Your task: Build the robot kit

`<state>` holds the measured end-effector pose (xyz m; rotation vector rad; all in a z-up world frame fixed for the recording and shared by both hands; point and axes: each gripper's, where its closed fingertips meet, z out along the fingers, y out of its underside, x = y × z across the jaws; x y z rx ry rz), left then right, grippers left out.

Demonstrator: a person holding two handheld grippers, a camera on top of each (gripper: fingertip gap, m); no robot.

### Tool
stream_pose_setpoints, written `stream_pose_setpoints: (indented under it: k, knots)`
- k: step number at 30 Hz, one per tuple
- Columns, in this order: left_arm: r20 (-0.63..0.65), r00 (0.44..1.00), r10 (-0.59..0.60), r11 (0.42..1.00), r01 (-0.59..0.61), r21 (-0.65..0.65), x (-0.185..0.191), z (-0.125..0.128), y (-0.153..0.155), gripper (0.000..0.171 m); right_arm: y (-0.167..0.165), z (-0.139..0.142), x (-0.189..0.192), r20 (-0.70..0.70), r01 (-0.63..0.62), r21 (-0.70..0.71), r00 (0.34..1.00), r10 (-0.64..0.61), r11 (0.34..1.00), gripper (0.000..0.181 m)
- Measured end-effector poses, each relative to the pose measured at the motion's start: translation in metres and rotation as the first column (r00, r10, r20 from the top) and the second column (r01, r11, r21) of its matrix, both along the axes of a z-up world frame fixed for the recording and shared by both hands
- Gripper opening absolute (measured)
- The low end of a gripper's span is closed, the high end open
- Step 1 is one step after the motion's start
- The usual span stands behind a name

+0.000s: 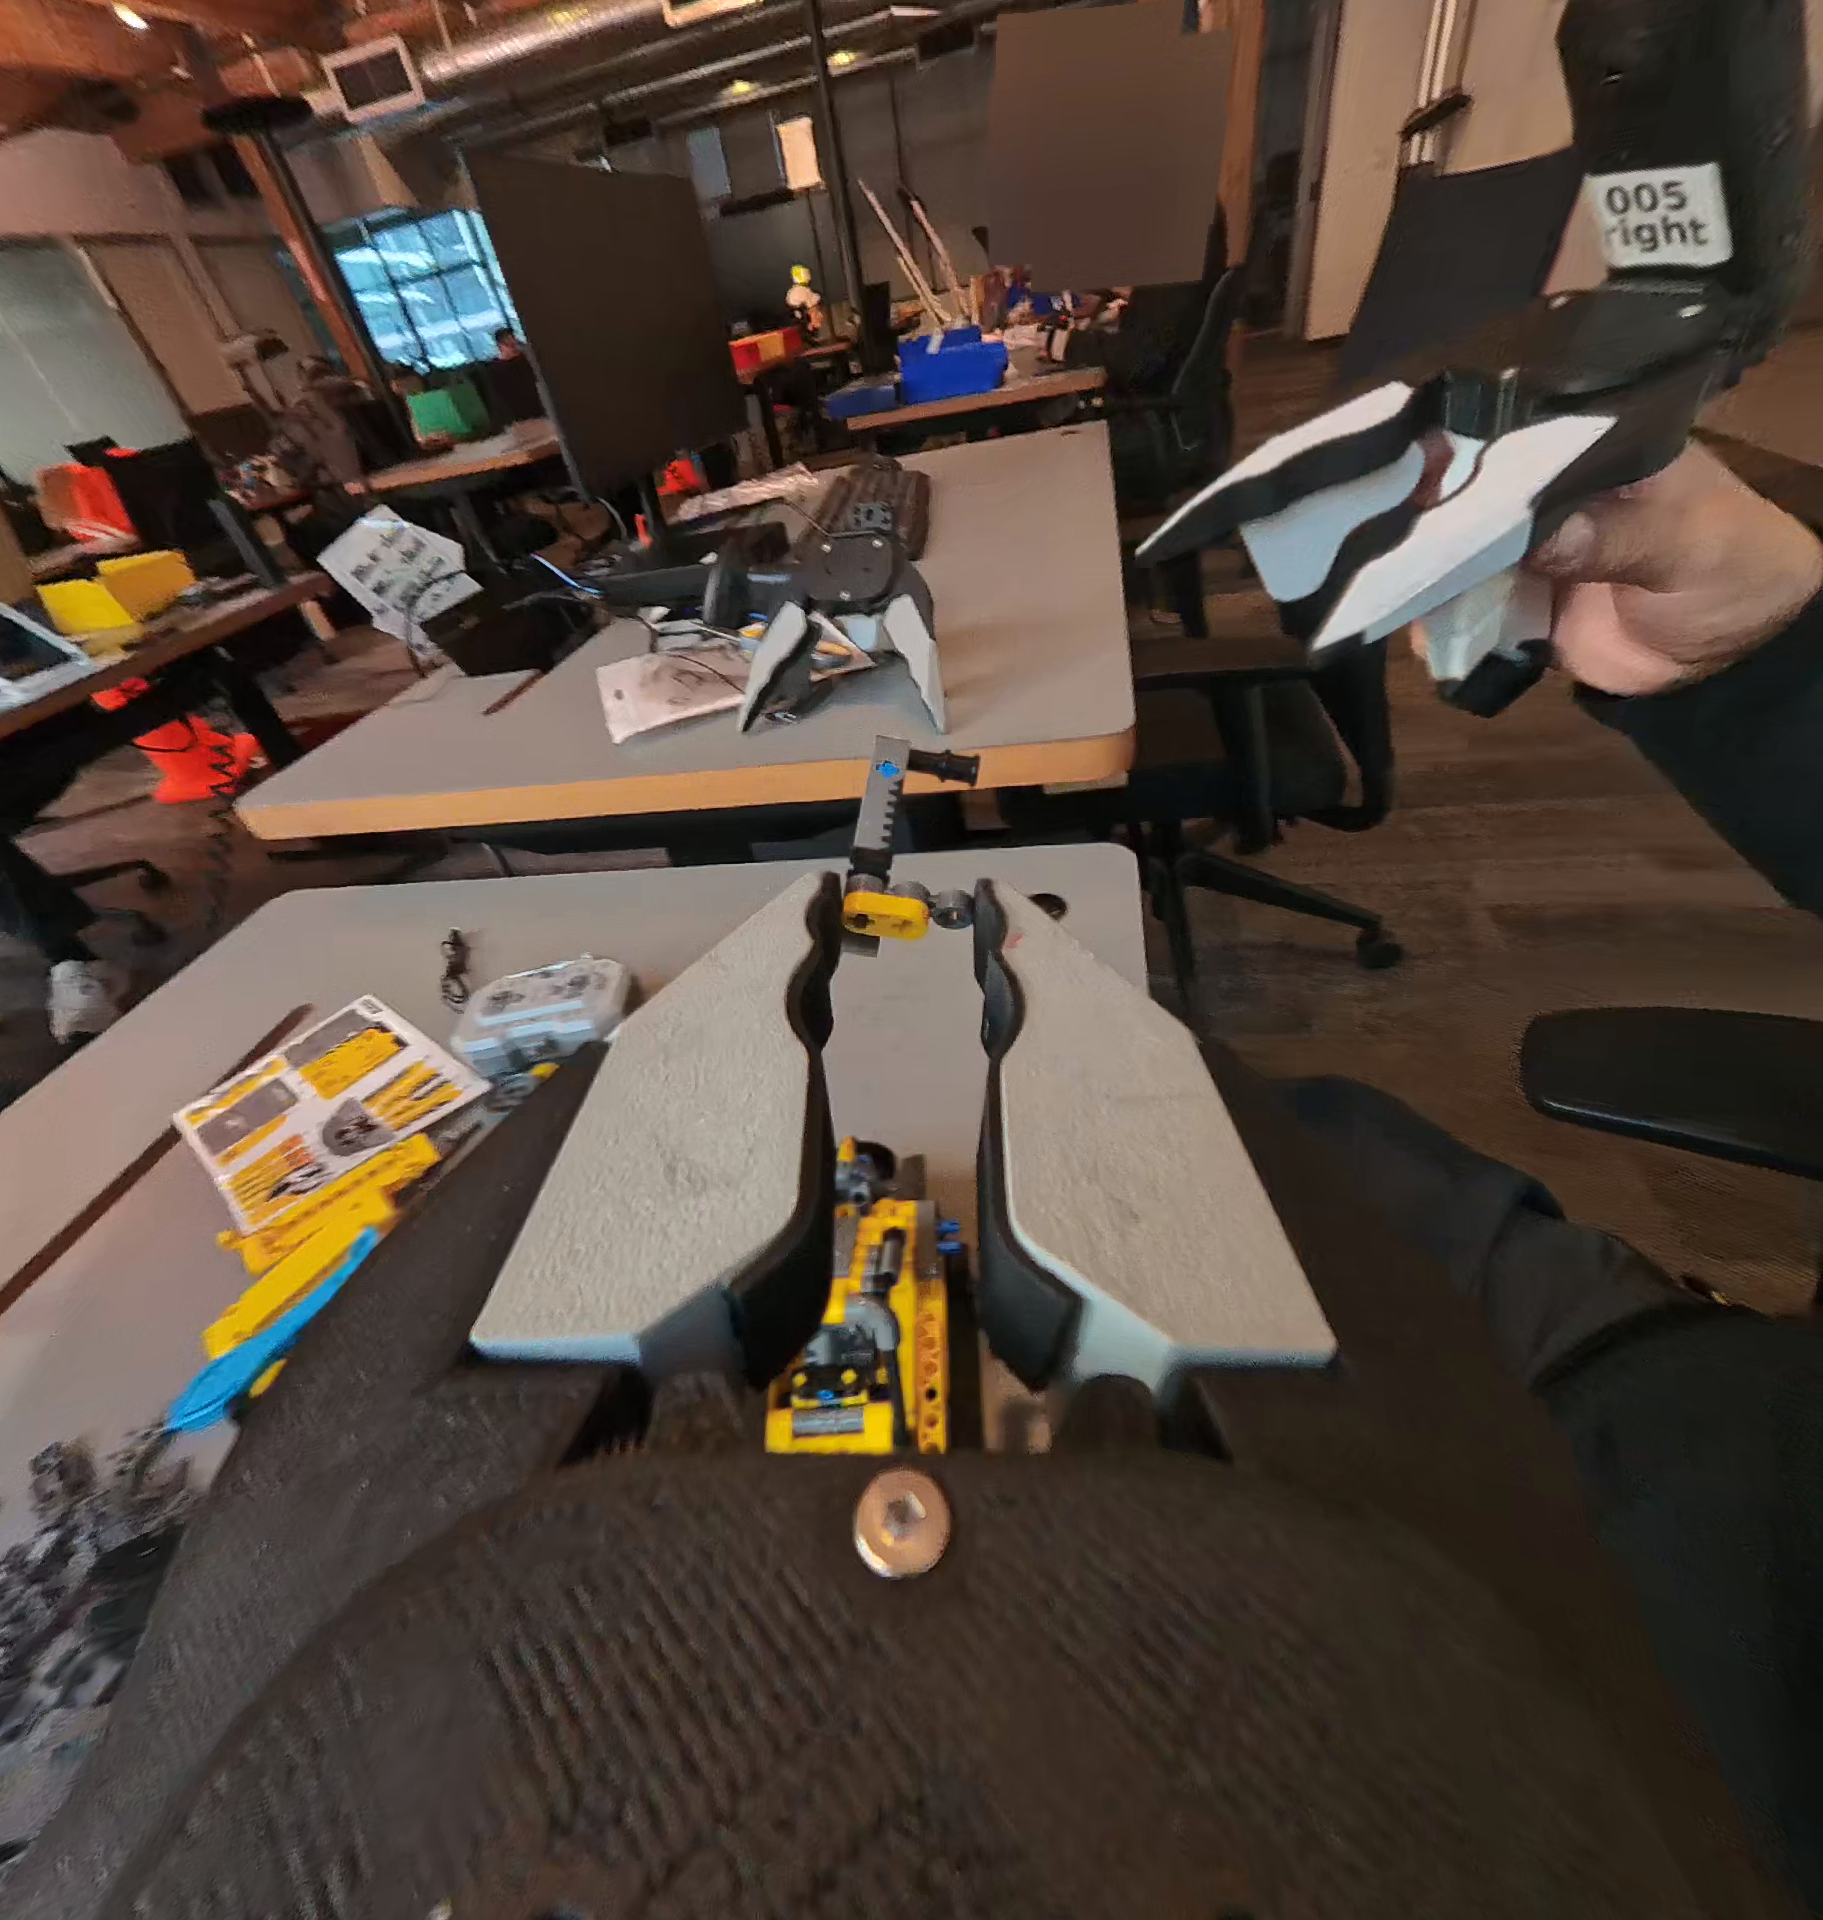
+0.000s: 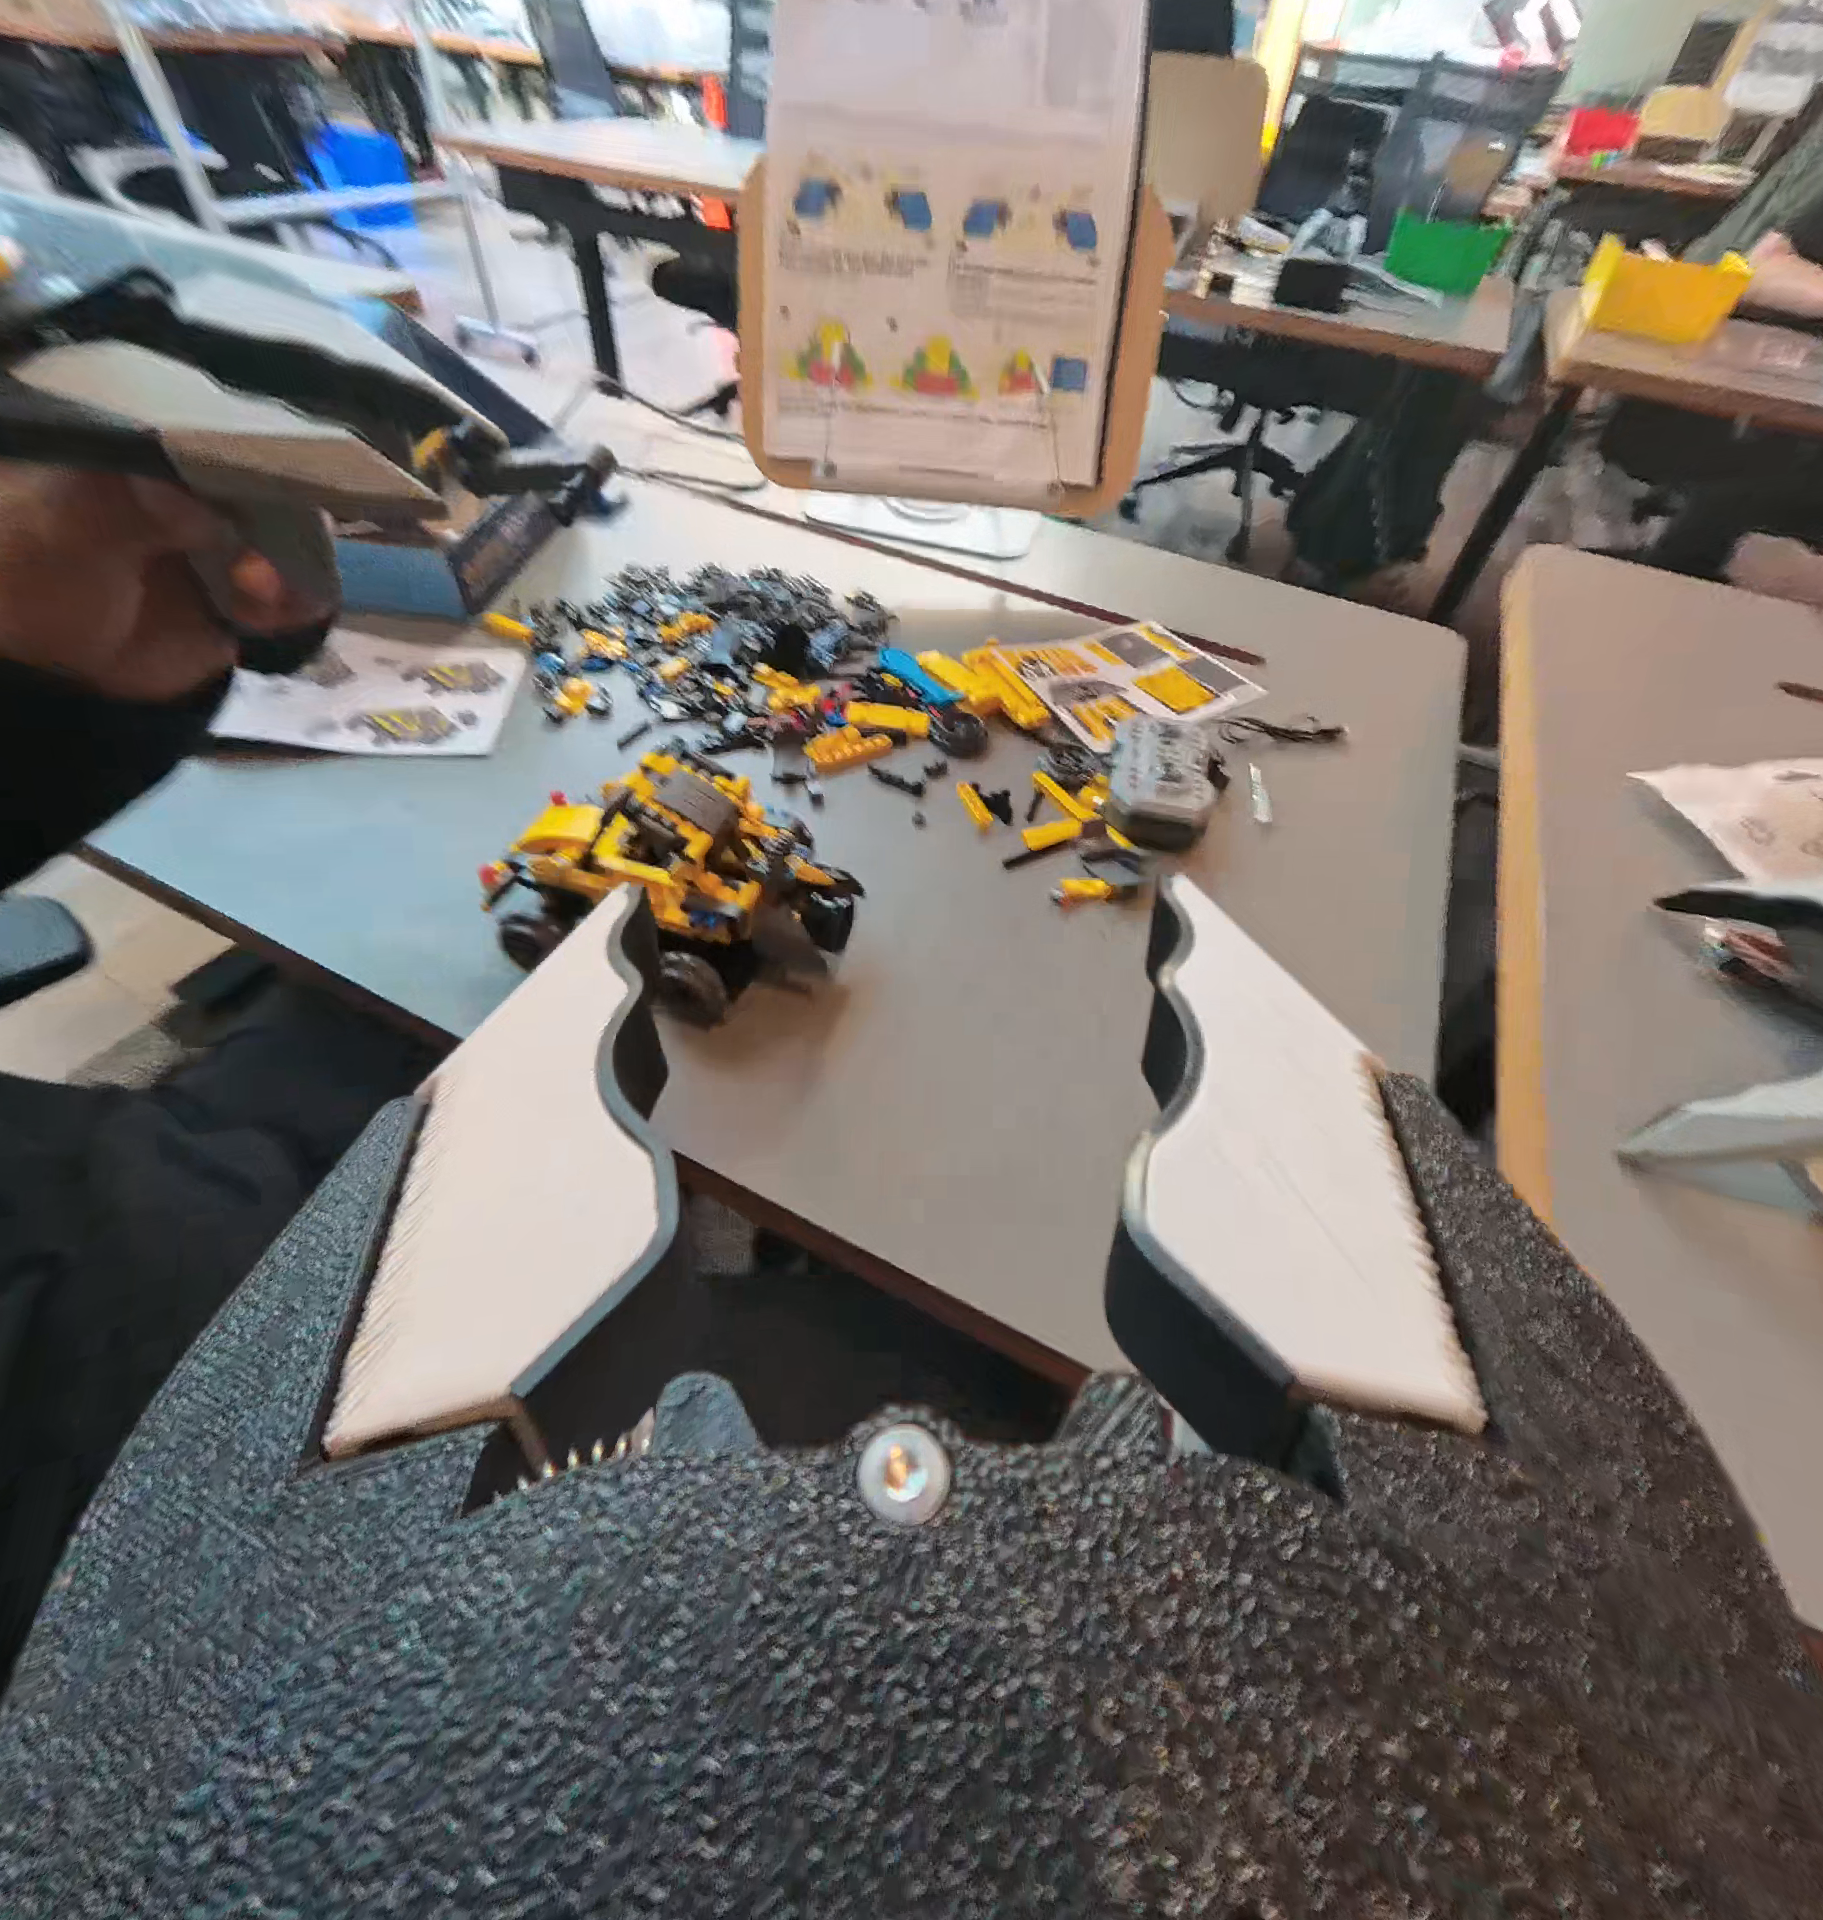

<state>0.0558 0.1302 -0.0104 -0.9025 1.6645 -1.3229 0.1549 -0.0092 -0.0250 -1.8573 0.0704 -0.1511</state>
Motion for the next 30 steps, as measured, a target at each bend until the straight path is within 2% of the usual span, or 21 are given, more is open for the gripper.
stream_pose_setpoints:
  k: [3,5,8,11,13,16,18,21,23,24,26,28,30]
  knots:
    - [-0.073,0.994,-0.083,0.997,0.082,-0.016,0.008,-0.024,-0.020,0.023,-0.021,0.012,0.005,0.079,0.079,0.013,0.994,-0.080,0.997,0.081]
    - [-0.106,0.989,-0.100,0.995,0.101,-0.002,0.012,-0.041,-0.027,0.023,-0.028,0.022,0.005,0.117,0.103,0.035,0.987,-0.107,0.994,0.079]
    - [-0.123,0.985,-0.119,0.993,0.121,0.007,0.014,-0.054,-0.034,0.023,-0.020,0.010,0.000,0.133,0.094,-0.010,0.987,-0.092,0.996,0.074]
    - [-0.124,0.985,-0.123,0.992,0.124,-0.003,0.017,-0.058,-0.035,0.023,-0.007,-0.005,-0.011,0.085,0.008,-0.028,0.996,-0.005,1.000,0.055]
    - [-0.122,0.986,-0.112,0.994,0.112,-0.012,0.019,-0.056,-0.029,0.023,-0.005,-0.003,-0.014,0.062,-0.041,-0.007,0.997,0.042,0.999,0.040]
    - [-0.109,0.990,-0.095,0.995,0.090,-0.049,0.022,-0.047,-0.015,0.023,-0.003,0.014,0.001,0.062,-0.036,0.035,0.997,0.034,0.999,0.046]
    - [-0.129,0.986,-0.103,0.992,0.092,-0.085,0.023,-0.050,-0.013,0.023,0.008,0.016,0.002,0.059,-0.070,0.037,0.996,0.068,0.997,0.048]
    - [-0.178,0.980,-0.094,0.993,0.078,-0.093,0.025,-0.067,-0.016,0.023,0.039,-0.013,-0.022,-0.007,-0.215,-0.007,0.977,0.215,0.977,0.044]
    - [-0.174,0.983,-0.056,0.996,0.042,-0.081,0.023,-0.069,-0.011,0.023,0.056,-0.043,-0.039,-0.048,-0.304,-0.040,0.952,0.302,0.952,0.026]
    - [-0.161,0.986,-0.036,0.996,0.022,-0.087,0.021,-0.065,-0.005,0.023,0.061,-0.059,-0.041,-0.056,-0.320,-0.067,0.947,0.316,0.945,0.018]
    - [-0.146,0.989,-0.013,0.993,-0.004,-0.117,0.014,-0.057,0.005,0.023,0.063,-0.076,-0.029,-0.035,-0.281,-0.125,0.960,0.279,0.951,0.024]
    - [-0.164,0.986,-0.010,0.992,-0.011,-0.129,0.008,-0.056,0.010,0.023,0.058,-0.054,-0.016,-0.006,-0.257,-0.098,0.966,0.258,0.961,0.030]
    - [-0.196,0.981,-0.011,0.992,-0.013,-0.122,0.005,-0.062,0.007,0.023,0.055,-0.007,-0.019,0.036,-0.299,-0.027,0.953,0.300,0.954,0.029]
